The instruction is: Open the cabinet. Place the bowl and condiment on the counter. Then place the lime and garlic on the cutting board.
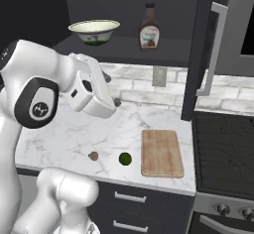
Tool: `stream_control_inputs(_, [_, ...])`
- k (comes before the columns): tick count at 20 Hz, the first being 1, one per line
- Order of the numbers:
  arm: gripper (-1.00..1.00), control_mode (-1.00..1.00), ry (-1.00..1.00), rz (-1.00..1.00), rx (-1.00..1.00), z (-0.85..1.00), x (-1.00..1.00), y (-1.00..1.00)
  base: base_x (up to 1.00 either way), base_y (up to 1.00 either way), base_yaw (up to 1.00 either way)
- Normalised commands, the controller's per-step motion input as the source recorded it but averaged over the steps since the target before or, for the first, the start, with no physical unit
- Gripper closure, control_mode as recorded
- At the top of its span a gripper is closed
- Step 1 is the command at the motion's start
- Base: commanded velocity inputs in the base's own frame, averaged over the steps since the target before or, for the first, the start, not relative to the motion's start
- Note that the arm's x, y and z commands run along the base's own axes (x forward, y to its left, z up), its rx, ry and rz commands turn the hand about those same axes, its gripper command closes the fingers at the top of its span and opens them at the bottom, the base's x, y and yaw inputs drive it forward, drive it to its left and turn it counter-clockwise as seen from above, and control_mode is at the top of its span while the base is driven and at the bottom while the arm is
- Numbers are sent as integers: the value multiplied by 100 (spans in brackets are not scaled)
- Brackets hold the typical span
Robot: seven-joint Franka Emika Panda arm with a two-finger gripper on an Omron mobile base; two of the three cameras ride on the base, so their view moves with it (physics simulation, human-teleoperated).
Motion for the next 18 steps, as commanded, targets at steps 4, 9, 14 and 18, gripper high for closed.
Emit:
stream_control_inputs(4, [-100,-100,-13,-1,-12,3,-27,0,0,0,0])
stream_control_inputs(9, [-100,-100,-11,0,-33,0,-27,2,0,0,0])
stream_control_inputs(14, [-100,-100,1,0,-40,0,-5,0,0,0,0])
stream_control_inputs(18, [-100,-100,9,0,-38,0,0,6,0,0,0])
